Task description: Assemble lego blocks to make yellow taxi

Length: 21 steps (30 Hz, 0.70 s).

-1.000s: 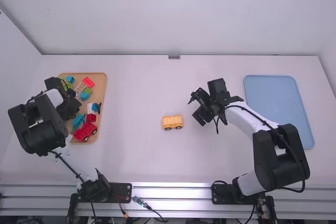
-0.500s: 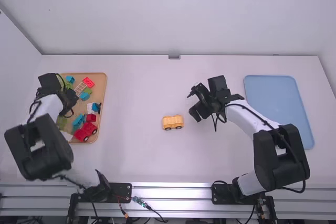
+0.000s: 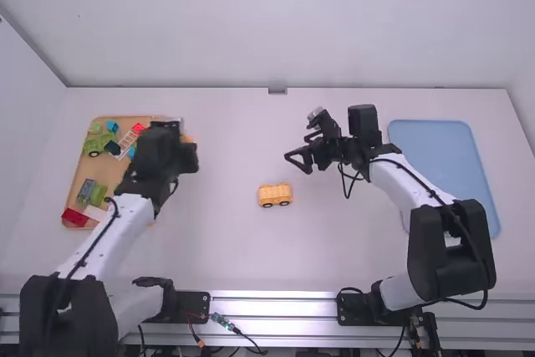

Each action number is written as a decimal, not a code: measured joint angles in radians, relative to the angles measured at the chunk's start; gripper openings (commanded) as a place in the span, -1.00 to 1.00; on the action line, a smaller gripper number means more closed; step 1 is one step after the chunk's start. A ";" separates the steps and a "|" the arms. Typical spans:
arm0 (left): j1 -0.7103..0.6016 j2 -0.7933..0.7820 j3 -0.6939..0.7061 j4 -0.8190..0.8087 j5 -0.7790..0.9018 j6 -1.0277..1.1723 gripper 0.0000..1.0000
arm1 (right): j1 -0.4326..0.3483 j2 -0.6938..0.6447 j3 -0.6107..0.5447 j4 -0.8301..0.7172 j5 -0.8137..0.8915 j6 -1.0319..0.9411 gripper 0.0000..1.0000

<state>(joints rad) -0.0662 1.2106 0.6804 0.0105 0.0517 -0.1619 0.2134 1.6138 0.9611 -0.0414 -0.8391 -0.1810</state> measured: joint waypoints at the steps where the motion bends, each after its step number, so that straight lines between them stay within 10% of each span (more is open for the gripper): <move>1: -0.049 0.000 -0.014 0.032 -0.005 0.011 -0.97 | 0.010 0.000 0.000 0.009 -0.010 0.023 0.98; 21: -0.458 0.000 -0.092 0.312 0.002 0.236 -0.97 | 0.056 0.000 -0.216 0.642 -0.099 0.474 0.83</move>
<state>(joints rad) -0.5243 1.2106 0.5880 0.3225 0.0536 0.0742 0.2699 1.6135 0.7452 0.6003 -0.9379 0.2928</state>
